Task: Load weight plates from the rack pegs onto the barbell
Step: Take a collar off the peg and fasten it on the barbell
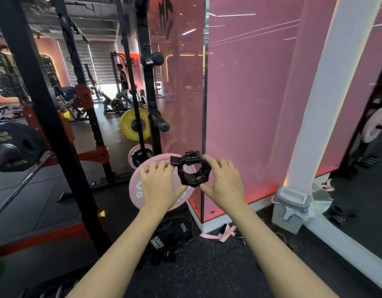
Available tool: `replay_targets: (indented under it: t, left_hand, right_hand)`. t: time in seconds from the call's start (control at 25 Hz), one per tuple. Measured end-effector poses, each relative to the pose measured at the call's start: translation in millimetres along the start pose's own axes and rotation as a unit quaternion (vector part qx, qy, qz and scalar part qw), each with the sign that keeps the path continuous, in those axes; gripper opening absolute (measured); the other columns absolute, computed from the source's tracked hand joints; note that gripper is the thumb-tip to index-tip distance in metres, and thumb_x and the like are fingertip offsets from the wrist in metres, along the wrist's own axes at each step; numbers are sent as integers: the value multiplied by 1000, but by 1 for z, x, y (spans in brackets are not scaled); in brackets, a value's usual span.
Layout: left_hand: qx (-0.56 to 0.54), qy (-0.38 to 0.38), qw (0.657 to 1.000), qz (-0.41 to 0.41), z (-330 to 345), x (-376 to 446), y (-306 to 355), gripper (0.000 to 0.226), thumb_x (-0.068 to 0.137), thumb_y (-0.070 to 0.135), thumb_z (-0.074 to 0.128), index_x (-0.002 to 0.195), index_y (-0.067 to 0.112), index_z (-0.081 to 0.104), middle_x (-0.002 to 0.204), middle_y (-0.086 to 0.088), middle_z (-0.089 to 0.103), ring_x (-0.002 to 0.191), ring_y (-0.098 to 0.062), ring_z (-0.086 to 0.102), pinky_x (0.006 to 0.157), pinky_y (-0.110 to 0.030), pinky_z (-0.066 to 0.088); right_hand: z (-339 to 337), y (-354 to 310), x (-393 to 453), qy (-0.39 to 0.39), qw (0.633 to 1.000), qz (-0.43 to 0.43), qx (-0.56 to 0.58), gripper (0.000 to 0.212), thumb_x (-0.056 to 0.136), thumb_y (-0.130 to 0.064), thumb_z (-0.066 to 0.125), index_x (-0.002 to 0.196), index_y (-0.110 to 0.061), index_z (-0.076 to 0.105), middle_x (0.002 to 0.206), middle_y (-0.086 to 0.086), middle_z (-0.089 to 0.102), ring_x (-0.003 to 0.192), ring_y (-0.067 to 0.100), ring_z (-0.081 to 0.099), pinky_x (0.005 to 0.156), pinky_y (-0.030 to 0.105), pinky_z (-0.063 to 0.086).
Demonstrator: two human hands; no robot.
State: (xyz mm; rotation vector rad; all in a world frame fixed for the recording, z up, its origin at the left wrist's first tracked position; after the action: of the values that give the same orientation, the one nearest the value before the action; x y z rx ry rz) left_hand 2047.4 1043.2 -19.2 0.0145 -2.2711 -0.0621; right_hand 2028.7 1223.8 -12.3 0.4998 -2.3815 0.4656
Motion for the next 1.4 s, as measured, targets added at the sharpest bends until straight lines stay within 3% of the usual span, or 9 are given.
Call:
replay_targets:
  t: [0.2,0.4,0.64,0.8,1.0,1.4]
  left_hand:
    - [18,18,999,-26,-37,-27,-48,57,57,56,81,96,18,66,93,3,65,87,-26,54,77,-41,36]
    - [78,12,990,-120,-111,-89,-183,51,61,55,77,96,20,66,95,4,63,91,-24,54,80,-42,37]
    - [181,8,951,-250,-233,-181,-339,54,56,58,78,92,20,65,95,3,63,92,-26,53,80,-42,35]
    - [209,11,936,-283,-279,-222,-395,56,55,57,80,93,18,65,96,2,64,93,-27,54,81,-42,35]
    - [209,15,933,-293,-280,-227,-427,55,55,57,79,92,17,66,93,2,64,90,-26,55,80,-42,35]
    - [161,-16,943,-290,-208,-175,-476,50,62,56,74,97,21,65,99,6,63,95,-22,51,85,-39,32]
  right_hand:
    - [5,-62,-5,-6,999,-22,33,80,68,-36,74,141,-32,41,109,-3,54,100,22,46,79,34,41]
    - [47,-216,-13,-43,986,-92,129,77,67,-36,74,138,-30,45,112,-2,56,105,24,48,84,43,47]
    - [55,-430,-47,-54,962,-221,155,83,65,-38,75,141,-27,42,112,-1,55,103,25,49,84,39,45]
    - [61,-512,-69,-69,947,-253,184,81,67,-39,75,140,-27,42,112,-2,55,103,23,49,83,38,44]
    - [79,-541,-65,-72,948,-253,178,80,68,-40,73,140,-29,41,112,-4,55,103,21,49,83,35,44]
    - [144,-538,-7,-75,961,-212,162,78,68,-37,73,139,-28,43,112,-4,55,103,19,48,85,34,43]
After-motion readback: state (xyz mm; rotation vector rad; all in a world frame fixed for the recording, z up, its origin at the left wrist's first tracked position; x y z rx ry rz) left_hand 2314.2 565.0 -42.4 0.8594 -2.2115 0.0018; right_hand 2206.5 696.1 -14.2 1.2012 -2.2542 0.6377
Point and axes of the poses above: each hand's wrist, its own x-axis towards the middle knuckle, its own z-axis out of the palm, y = z × x, the point moved 6 cm from there along x, towards the middle knuckle
